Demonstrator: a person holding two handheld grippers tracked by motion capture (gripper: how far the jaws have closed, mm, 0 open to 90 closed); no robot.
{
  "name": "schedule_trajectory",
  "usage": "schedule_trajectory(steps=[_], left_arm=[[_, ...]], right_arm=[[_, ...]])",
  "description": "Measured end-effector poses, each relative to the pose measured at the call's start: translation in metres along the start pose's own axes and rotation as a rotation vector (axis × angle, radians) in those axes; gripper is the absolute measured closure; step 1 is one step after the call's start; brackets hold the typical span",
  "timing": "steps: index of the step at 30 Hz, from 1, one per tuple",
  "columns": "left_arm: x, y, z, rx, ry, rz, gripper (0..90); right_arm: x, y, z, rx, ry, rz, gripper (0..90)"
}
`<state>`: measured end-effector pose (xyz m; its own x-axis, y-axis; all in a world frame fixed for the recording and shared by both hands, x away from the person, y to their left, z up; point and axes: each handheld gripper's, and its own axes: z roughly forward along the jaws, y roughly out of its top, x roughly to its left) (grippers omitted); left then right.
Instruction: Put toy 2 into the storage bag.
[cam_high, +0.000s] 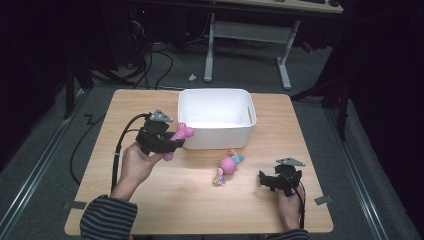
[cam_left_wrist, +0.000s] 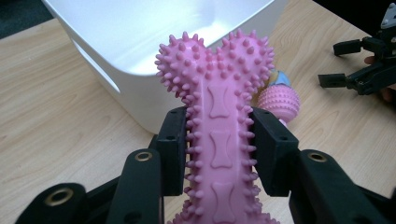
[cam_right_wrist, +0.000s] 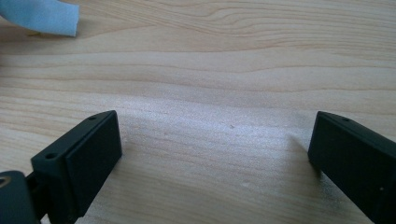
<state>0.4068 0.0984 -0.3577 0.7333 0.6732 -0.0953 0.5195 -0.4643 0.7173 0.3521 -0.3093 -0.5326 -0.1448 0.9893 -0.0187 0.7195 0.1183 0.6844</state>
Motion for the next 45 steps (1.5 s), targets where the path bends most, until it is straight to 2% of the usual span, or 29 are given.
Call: schedule_trajectory(steps=[9, 11, 23, 31, 33, 45], left_arm=[[0.003, 0.016, -0.002, -0.019, -0.020, 0.007, 59.3], [0.003, 0.019, -0.002, -0.017, -0.010, 0.011, 59.3], [0.006, 0.038, -0.001, -0.015, -0.018, 0.027, 59.2], [0.004, 0.051, 0.007, -0.002, -0.012, 0.063, 59.2], [0.004, 0.054, 0.010, -0.002, -0.026, 0.063, 59.1], [0.003, 0.070, 0.025, 0.012, -0.020, 0.091, 59.0]], right_arm=[[0.000, 0.000, 0.000, 0.000, 0.001, 0.001, 2.6], [0.000, 0.000, 0.000, 0.000, 0.001, 0.001, 2.7], [0.000, 0.000, 0.000, -0.001, 0.001, 0.001, 2.9], [0.000, 0.000, 0.000, -0.002, 0.001, -0.001, 3.0], [0.000, 0.000, 0.000, -0.002, 0.001, -0.001, 3.0], [0.000, 0.000, 0.000, -0.002, 0.002, 0.001, 3.1]])
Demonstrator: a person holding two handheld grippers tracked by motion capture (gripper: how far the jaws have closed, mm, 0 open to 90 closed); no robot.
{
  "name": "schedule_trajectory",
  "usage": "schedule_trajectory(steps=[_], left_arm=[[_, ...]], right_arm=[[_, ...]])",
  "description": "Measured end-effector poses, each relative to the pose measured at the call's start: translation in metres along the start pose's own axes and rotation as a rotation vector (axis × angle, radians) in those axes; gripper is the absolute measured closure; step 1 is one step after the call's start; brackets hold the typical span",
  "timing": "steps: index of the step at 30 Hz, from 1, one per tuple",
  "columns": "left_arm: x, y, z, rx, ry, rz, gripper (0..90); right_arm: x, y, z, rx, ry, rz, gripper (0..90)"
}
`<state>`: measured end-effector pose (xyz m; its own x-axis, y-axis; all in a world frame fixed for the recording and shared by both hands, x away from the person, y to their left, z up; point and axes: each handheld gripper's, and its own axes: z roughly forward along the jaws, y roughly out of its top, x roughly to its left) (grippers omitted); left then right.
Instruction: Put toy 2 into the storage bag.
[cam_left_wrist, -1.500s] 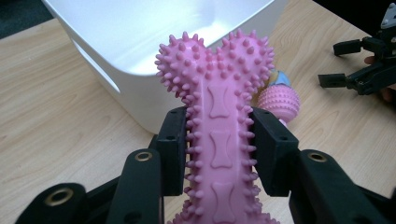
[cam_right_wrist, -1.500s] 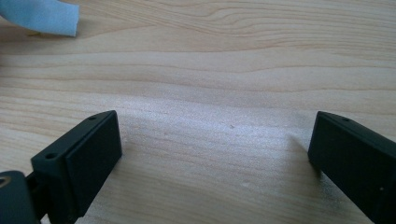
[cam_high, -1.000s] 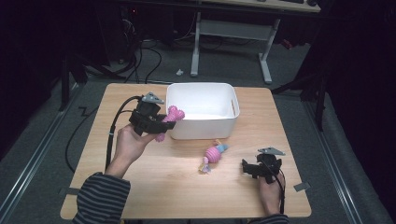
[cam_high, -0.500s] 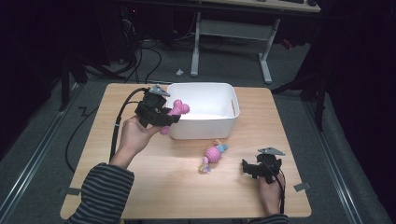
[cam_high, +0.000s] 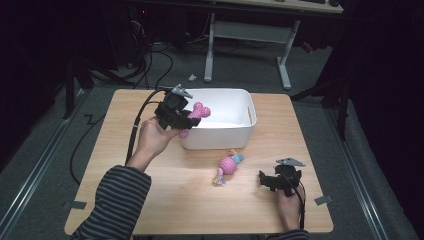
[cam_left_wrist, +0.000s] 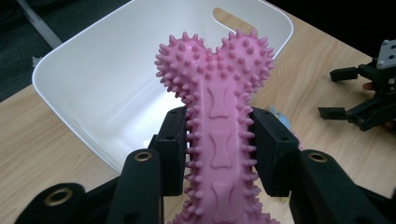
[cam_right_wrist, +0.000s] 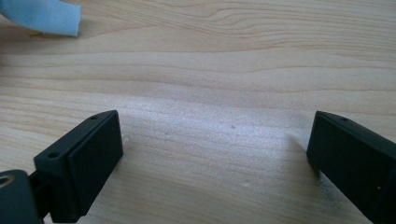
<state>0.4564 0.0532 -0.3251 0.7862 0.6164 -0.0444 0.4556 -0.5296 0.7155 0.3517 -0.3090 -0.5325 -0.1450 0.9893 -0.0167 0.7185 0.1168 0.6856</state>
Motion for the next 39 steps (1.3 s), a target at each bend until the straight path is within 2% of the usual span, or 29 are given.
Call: schedule_trajectory(steps=[9, 23, 39], left_arm=[[0.000, 0.011, 0.010, -0.007, 0.006, 0.015, 59.0], [-0.004, 0.027, 0.041, 0.016, 0.003, 0.054, 59.0], [0.001, 0.032, 0.062, 0.014, 0.011, 0.041, 59.1]], right_arm=[[0.000, 0.000, 0.000, 0.000, 0.000, 0.000, 3.1], [0.000, 0.000, 0.000, 0.000, 0.001, 0.003, 3.1], [0.000, 0.000, 0.000, -0.001, 0.001, 0.001, 3.3]])
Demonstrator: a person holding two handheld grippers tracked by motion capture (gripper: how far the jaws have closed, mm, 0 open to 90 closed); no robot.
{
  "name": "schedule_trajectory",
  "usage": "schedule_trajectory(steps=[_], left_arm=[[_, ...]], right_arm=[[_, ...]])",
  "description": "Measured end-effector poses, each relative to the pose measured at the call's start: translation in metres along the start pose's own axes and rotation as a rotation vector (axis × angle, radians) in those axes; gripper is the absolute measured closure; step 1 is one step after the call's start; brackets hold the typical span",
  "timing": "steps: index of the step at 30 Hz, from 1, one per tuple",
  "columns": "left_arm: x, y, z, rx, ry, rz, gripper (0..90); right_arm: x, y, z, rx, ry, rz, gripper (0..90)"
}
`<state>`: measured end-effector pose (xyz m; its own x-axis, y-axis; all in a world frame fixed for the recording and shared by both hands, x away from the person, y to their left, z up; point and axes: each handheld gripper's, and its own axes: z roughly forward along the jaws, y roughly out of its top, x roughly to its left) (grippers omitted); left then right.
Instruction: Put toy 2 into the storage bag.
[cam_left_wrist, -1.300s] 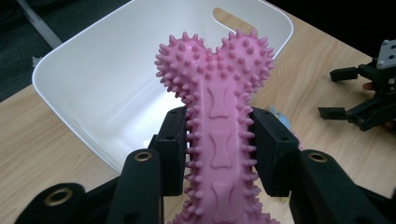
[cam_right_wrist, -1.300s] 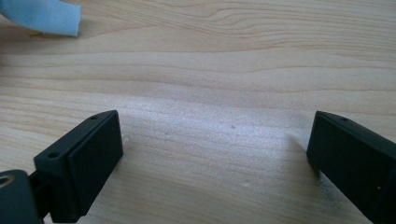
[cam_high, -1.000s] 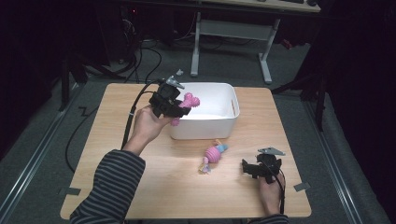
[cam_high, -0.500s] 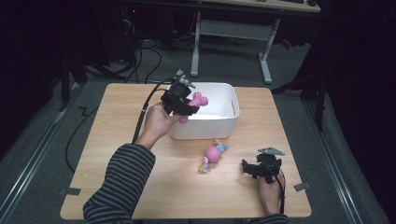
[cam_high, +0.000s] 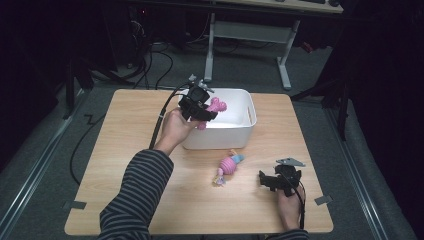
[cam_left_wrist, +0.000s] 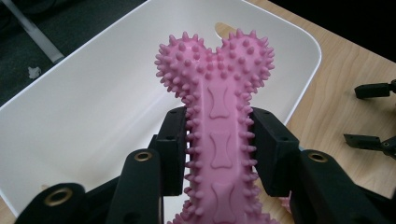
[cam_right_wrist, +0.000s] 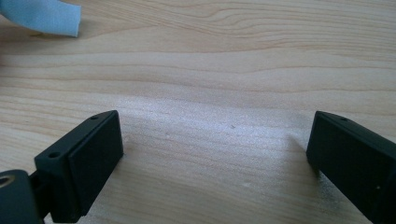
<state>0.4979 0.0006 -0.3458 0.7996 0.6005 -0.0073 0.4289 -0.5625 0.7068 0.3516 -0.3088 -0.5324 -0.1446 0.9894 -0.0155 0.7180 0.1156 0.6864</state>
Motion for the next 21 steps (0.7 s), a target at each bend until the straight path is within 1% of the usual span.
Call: schedule_trajectory(steps=[7, 10, 12, 14, 15, 18, 19, 21], left_arm=[[-0.001, 0.002, 0.008, -0.006, 0.006, 0.006, 59.1], [-0.001, 0.003, 0.010, -0.010, 0.001, 0.001, 59.1], [0.002, 0.004, 0.015, -0.002, 0.006, -0.004, 59.1], [0.003, 0.005, 0.016, 0.000, 0.007, -0.007, 59.1], [0.005, 0.005, 0.019, -0.004, 0.012, -0.017, 59.1], [0.007, 0.005, 0.022, -0.001, 0.018, -0.023, 59.1], [0.009, 0.004, 0.023, -0.002, 0.035, -0.026, 59.1], [0.008, 0.003, 0.024, -0.004, 0.032, -0.027, 59.1]], right_arm=[[0.000, 0.000, 0.000, 0.000, 0.002, 0.002, 3.6], [0.000, 0.000, 0.000, 0.000, 0.001, 0.002, 3.6], [0.000, 0.000, 0.000, -0.001, 0.002, -0.001, 4.0], [0.000, 0.000, 0.000, -0.003, 0.001, -0.003, 4.2], [0.000, 0.000, -0.001, -0.001, 0.001, -0.004, 4.3], [0.000, 0.000, 0.000, -0.001, 0.000, -0.003, 4.3], [0.000, 0.000, 0.000, -0.003, 0.002, -0.004, 4.3], [0.000, 0.000, 0.000, -0.003, 0.002, -0.004, 4.3]])
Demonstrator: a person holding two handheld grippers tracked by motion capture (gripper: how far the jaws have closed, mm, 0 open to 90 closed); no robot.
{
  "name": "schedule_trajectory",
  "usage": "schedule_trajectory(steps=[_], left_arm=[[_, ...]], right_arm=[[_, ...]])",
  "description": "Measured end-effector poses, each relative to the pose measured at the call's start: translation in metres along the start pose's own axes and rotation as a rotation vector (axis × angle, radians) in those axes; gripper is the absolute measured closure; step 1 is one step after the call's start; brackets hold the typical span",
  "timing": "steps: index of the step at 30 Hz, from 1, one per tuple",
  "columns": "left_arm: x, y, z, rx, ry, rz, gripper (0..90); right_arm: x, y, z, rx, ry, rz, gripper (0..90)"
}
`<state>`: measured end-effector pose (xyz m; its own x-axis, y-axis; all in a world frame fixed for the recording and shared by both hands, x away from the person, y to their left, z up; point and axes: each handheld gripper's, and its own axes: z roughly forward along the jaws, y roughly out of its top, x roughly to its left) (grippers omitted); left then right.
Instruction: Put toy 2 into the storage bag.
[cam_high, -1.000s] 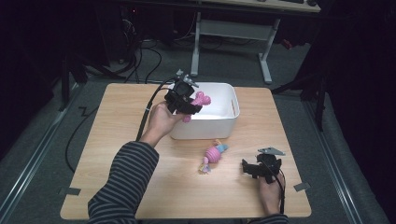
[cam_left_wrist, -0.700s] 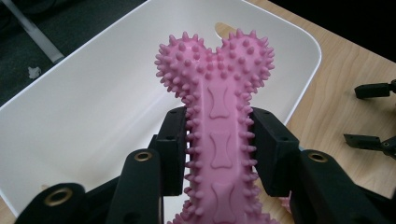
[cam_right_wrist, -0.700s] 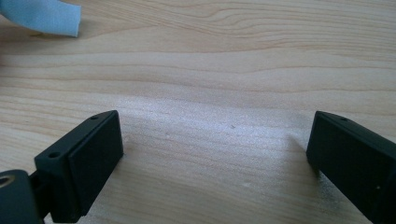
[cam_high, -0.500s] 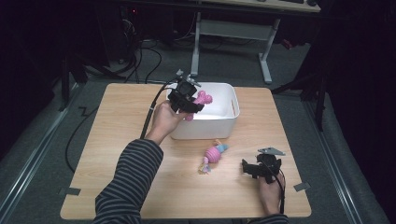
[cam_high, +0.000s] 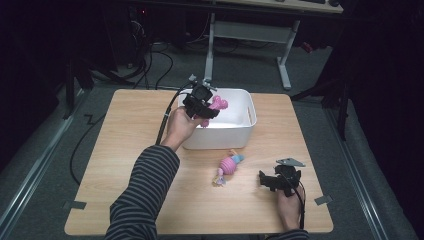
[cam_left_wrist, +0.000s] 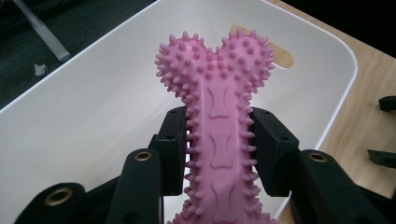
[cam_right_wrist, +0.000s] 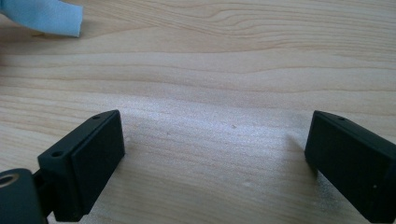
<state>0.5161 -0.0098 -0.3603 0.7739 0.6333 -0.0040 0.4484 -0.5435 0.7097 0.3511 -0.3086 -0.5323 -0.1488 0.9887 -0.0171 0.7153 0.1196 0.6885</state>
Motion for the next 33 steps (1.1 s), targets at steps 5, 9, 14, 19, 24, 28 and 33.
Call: schedule_trajectory(steps=[5, 9, 14, 19, 24, 28, 33], left_arm=[[0.002, 0.002, -0.001, -0.027, -0.003, -0.008, 59.1], [0.009, 0.005, 0.000, -0.041, -0.020, -0.032, 59.1], [0.010, 0.006, 0.007, -0.014, -0.014, -0.013, 59.1], [0.005, 0.006, 0.010, -0.001, -0.009, 0.012, 59.1], [0.003, 0.006, 0.016, 0.018, -0.003, 0.012, 58.9], [0.002, 0.006, 0.020, 0.026, -0.004, 0.012, 58.8], [0.000, 0.006, 0.026, 0.044, -0.012, 0.019, 58.7]], right_arm=[[0.000, 0.000, 0.000, -0.002, 0.001, 0.004, 4.7], [0.000, 0.000, 0.000, -0.003, 0.004, 0.001, 4.8], [0.000, 0.000, 0.000, -0.005, 0.008, -0.003, 6.0], [0.000, 0.000, -0.001, -0.007, 0.007, -0.006, 6.5], [0.000, 0.000, -0.001, -0.008, 0.008, -0.005, 6.7], [0.000, 0.000, -0.001, -0.007, 0.009, -0.005, 6.8], [0.000, 0.000, -0.001, -0.008, 0.009, -0.009, 7.2]])
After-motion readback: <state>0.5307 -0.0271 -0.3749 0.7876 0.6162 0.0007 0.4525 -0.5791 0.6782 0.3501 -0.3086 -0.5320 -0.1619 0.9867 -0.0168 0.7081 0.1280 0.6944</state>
